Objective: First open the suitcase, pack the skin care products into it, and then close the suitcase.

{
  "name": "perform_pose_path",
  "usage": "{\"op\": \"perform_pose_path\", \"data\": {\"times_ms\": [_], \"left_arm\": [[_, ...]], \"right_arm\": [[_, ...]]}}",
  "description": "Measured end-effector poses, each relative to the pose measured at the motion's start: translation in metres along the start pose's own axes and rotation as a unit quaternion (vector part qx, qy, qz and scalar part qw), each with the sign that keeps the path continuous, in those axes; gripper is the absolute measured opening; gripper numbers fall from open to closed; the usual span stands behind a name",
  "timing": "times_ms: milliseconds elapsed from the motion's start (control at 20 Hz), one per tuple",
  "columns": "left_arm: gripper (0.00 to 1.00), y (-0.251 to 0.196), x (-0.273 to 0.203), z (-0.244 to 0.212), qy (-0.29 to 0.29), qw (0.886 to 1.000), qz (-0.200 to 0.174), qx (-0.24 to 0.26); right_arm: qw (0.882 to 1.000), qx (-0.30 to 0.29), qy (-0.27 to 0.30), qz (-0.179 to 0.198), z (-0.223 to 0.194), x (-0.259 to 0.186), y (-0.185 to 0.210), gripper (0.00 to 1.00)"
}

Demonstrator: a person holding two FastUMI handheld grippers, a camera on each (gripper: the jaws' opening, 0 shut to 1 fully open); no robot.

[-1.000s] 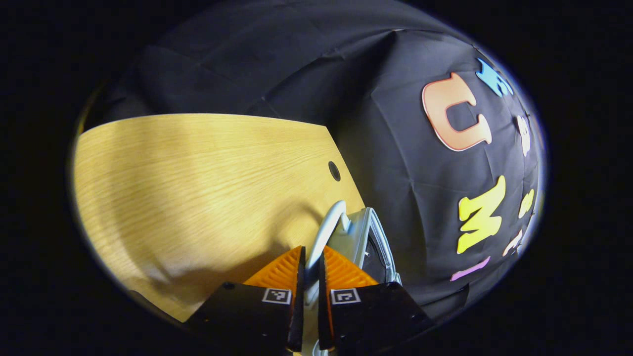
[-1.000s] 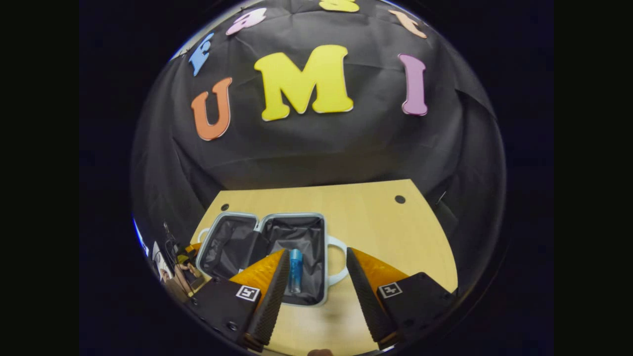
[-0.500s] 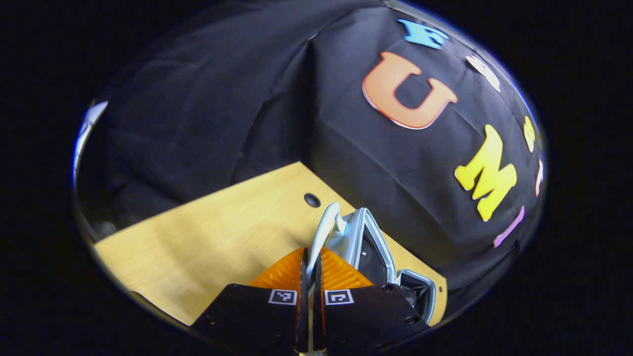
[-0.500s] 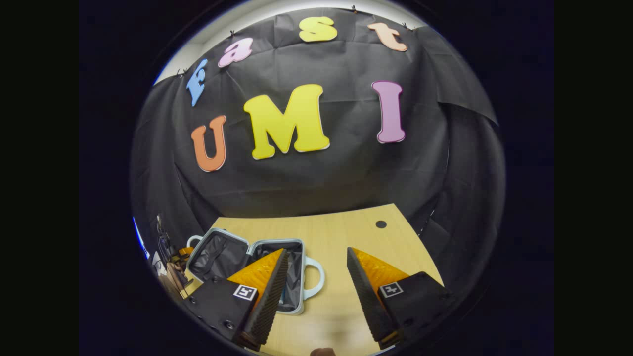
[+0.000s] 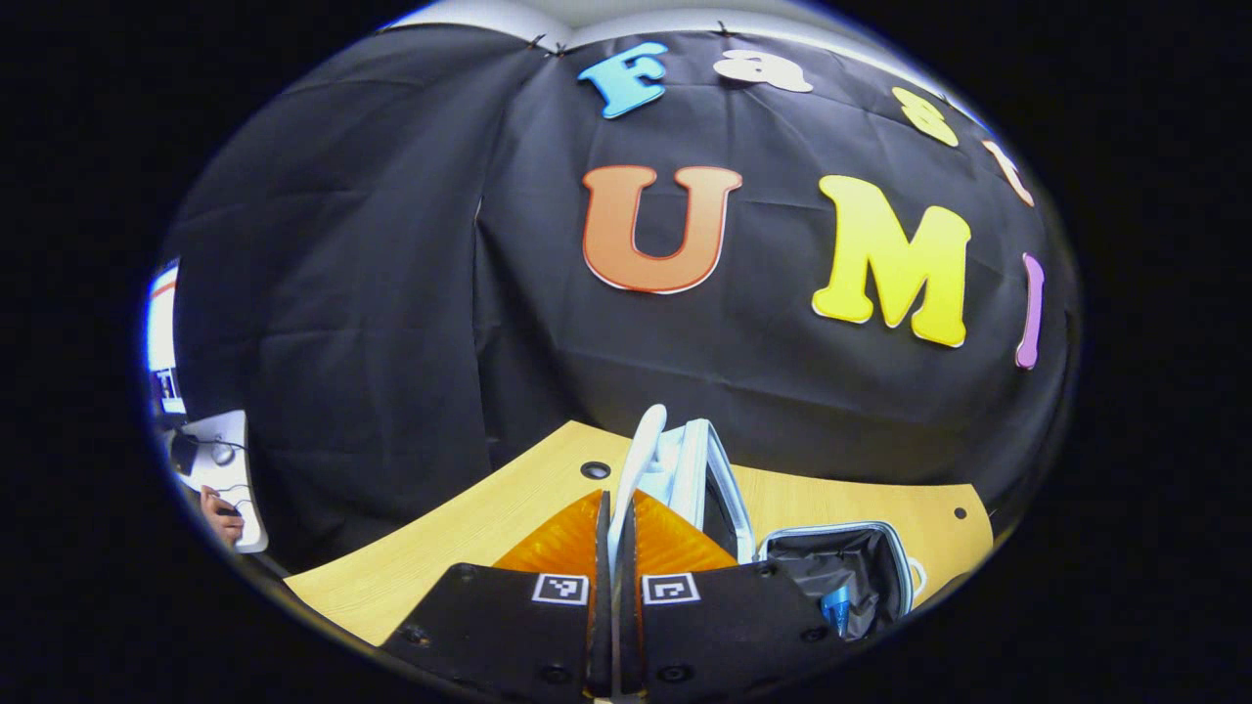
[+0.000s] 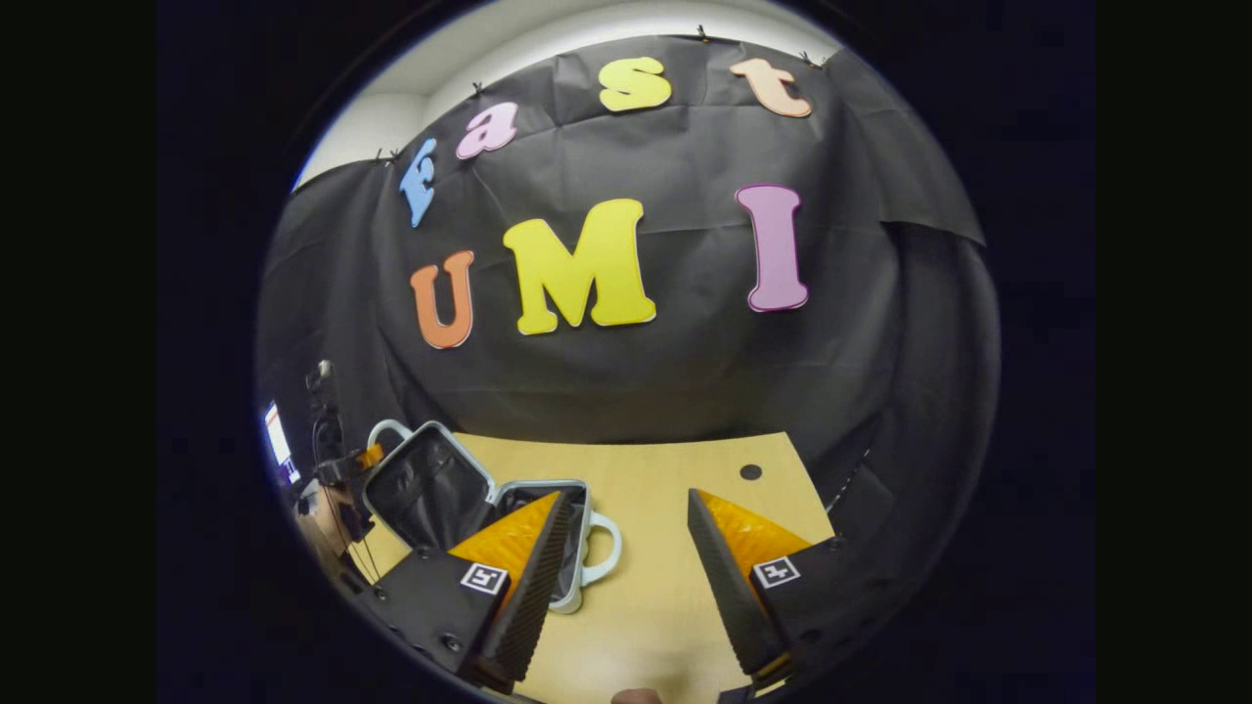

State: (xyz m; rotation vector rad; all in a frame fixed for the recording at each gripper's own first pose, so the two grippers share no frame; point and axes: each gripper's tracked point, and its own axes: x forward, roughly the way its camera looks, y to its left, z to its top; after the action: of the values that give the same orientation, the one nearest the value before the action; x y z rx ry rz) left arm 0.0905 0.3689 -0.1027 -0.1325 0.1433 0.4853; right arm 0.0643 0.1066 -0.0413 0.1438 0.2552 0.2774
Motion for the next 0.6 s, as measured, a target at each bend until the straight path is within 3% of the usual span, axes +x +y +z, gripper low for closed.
{"op": "perform_pose_path", "data": {"times_ms": [300, 600], "left_arm": [[0.06, -0.075, -0.035, 0.020, -0.031, 0.998, 0.024, 0.046], [0.06, -0.206, -0.059, -0.001, -0.049, 0.988, -0.030, 0.144]], "right_arm": [[0.999, 0.015, 0.021, 0.031, -0.007, 0.001, -0.043, 0.74], [0.999, 0.008, 0.036, 0.040, -0.018, 0.001, -0.070, 0.74]]}}
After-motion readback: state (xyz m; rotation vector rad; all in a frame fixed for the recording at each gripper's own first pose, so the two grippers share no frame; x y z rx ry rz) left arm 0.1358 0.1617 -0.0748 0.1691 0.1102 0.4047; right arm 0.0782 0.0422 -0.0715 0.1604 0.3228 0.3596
